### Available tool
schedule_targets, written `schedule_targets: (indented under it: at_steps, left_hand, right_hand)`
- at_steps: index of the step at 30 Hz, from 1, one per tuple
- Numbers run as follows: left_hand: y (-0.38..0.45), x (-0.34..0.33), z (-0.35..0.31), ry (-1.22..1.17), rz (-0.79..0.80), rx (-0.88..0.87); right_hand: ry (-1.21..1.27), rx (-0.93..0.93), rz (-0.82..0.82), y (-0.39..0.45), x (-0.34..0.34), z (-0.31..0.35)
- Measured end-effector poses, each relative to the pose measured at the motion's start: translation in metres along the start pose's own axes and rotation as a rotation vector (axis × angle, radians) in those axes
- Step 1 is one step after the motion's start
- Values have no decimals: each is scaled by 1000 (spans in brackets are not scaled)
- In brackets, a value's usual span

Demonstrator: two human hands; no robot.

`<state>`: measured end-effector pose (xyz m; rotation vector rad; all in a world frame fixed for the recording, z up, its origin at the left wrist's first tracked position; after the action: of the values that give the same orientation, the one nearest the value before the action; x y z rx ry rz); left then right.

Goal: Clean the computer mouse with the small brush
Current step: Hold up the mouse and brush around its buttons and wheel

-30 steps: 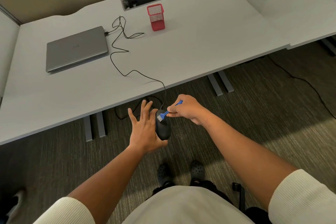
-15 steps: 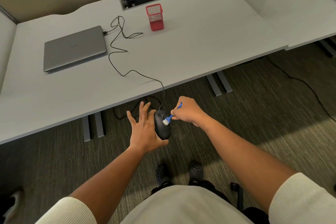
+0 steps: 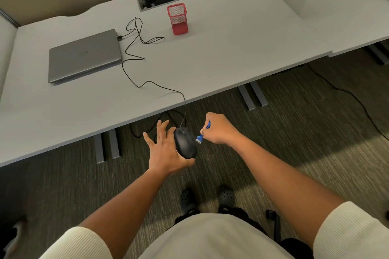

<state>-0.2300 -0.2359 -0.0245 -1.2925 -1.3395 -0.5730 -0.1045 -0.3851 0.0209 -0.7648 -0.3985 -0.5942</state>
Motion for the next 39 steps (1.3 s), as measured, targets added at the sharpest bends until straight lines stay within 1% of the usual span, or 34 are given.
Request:
schedule_targets:
  at_steps: [2,5,6,7,8,10,13,15,17,19,20,22,24,25,26,27,30,32,34,35,37,38,39]
  left_hand:
    - [-1,0,1,-3,-1,4]
    - [-1,-2,1,6,-5,6]
    - [-2,-3,1,4,-8,4]
    - [-2,-3,2,-5,-13,0]
    - [-2,-4,3,-24,-21,-4]
    - [-3,-4,7,-75,-36,-16]
    - [-5,-5,12,-159,-36,-58]
    - [-7,-6,14,-227,-43,-87]
    - [-9,-6,14,-282,-53,-109]
    - [-9,-7,14,-315,-60,-124]
    - [-9,-7,15,-325,-62,-129]
    - [-10,-7,16,-321,-59,-136]
    - [-12,-9,20,-302,-51,-136]
    - [-13,-10,21,-298,-49,-131]
    - [-14,-11,23,-300,-48,-124]
    - [-15,-11,23,-305,-47,-119]
    - [-15,-10,20,-305,-36,-140]
    - [-15,-7,17,-305,-38,-152]
    - [-14,-5,15,-313,-45,-145]
    - [-14,-4,15,-308,-48,-142]
    - [-14,-3,16,-282,-51,-133]
    - [-15,-3,17,-272,-52,-122]
    - [-15,-3,18,-267,-52,-112]
  right_hand:
    - [79,17,99,-2,-1,-2]
    - [218,62,328,-8,-9,0]
    - [227,70,348,-9,-11,1]
    - [200,70,327,-8,-12,0]
    - [156,66,273,-6,-11,-1]
    - [97,59,124,-2,-5,-3]
    - [157,61,-81,4,6,-8]
    - [217,74,-143,6,12,-11]
    - [250,92,-144,7,12,-11]
    - [253,106,-103,7,11,-10]
    - [233,114,-55,6,11,-9]
    - [186,137,115,2,13,-6]
    - [207,158,306,-2,16,-2]
    - [219,168,351,-3,19,0]
    - [210,174,347,-3,22,1]
    - [184,174,303,-2,25,3]
    - [89,160,104,4,28,5]
    - [98,163,45,6,25,5]
    - [107,169,89,6,23,2]
    - [114,176,159,5,22,1]
    - [157,182,350,1,22,0]
    - [175,179,411,0,22,-1]
    - [173,175,419,-1,23,-2]
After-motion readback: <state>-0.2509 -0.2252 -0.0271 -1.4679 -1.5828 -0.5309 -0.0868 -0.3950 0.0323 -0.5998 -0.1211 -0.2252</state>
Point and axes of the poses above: each hand's wrist, its own y-axis towards the middle knuckle, its own x-axis out of the back of the hand, z = x × y, the point moved 3 cm from there along y, towards the middle knuckle, and after that the axes turned 8 degrees about z, right-handed, at the moved point
